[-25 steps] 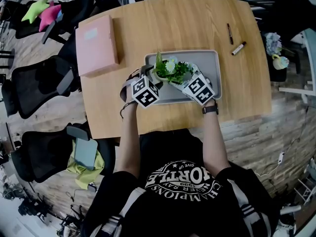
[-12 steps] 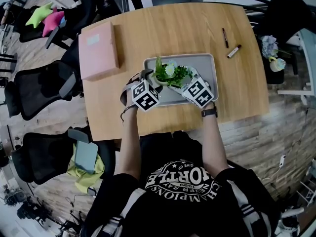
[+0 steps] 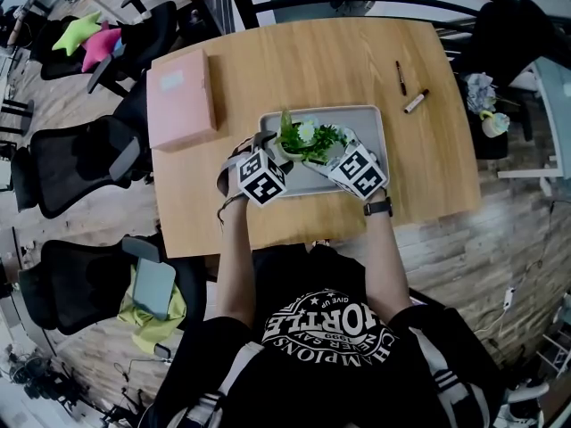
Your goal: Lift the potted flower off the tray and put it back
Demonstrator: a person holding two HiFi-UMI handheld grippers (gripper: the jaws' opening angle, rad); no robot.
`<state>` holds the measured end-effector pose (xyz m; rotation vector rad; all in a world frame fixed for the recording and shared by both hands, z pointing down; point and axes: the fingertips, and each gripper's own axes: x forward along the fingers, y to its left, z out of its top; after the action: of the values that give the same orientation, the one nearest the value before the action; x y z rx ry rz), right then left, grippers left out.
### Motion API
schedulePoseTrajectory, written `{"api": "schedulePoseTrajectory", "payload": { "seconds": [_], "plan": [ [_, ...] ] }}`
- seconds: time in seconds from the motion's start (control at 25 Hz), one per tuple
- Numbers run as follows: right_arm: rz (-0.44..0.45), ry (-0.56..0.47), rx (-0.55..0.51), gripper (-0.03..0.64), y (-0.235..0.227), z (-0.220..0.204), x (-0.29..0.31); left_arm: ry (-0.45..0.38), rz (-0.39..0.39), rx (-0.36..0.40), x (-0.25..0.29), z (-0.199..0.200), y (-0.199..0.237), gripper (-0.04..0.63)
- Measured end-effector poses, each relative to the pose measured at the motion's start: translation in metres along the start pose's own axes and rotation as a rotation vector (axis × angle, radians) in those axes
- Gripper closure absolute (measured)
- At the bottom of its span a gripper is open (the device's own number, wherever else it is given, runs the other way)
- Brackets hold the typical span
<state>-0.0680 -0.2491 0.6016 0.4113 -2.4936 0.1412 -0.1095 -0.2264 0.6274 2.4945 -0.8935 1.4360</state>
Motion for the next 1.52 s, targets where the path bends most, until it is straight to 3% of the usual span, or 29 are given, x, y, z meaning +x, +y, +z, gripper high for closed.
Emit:
{"api": "schedulePoseTrajectory", "payload": {
  "seconds": [0.84, 1.52],
  "plan": [
    [0.017, -0.006, -0.016, 0.204, 0.012, 0.030, -0.052, -0.005, 0.009, -0.004, -0.047, 0.038, -0.017, 0.250],
    [0.000, 0.026, -0.079, 0.204, 0.029, 0.052, -0.101, -0.028, 0.062, -0.011, -0.086, 0.069, -0.041, 0.250]
  ]
}}
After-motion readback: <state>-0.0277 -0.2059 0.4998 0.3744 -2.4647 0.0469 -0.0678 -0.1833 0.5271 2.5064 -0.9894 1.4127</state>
